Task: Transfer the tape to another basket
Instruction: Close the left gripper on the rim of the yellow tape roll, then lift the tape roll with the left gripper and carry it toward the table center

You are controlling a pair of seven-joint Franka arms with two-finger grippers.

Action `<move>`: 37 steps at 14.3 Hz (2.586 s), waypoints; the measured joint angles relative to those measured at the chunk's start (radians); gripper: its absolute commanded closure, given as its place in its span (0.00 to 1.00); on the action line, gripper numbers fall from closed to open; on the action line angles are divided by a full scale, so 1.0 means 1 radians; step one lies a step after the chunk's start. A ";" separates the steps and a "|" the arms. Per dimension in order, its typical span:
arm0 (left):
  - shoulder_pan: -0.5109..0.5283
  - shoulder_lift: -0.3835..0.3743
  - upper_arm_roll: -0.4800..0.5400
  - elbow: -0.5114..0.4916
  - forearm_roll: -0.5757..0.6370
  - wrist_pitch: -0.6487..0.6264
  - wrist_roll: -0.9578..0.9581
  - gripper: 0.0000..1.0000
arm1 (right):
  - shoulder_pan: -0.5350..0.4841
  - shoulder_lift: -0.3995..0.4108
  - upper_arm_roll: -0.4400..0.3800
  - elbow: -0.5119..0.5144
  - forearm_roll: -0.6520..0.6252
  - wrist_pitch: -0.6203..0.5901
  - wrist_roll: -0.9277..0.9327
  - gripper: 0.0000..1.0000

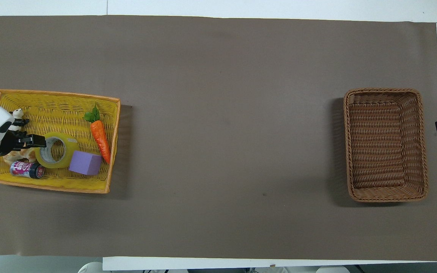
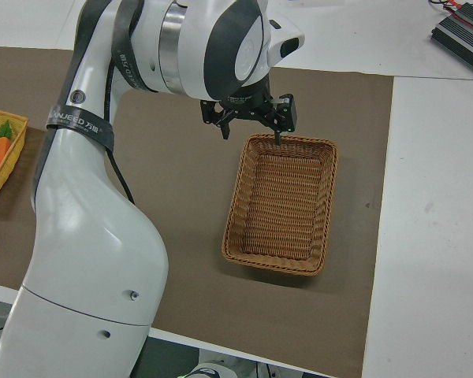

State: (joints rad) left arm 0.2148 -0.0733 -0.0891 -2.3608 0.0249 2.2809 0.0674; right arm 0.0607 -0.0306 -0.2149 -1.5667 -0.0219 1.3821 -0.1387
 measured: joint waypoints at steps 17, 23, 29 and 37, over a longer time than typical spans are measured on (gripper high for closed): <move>-0.001 0.019 -0.012 -0.101 -0.002 0.091 0.015 1.00 | 0.000 0.000 0.000 0.000 0.000 0.000 0.000 0.00; -0.001 0.034 -0.011 -0.019 -0.002 0.002 0.016 1.00 | 0.000 0.000 0.000 0.000 0.000 0.000 0.000 0.00; -0.095 0.092 -0.021 0.459 -0.073 -0.450 -0.104 1.00 | 0.000 0.000 0.000 0.000 0.000 0.000 0.000 0.00; -0.540 0.107 -0.039 0.491 -0.141 -0.374 -0.593 1.00 | 0.000 0.000 0.000 0.000 0.000 0.000 0.000 0.00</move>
State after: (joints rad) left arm -0.3256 0.0337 -0.1278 -1.8695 -0.1162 1.9068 -0.5255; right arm 0.0608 -0.0306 -0.2149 -1.5667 -0.0219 1.3821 -0.1387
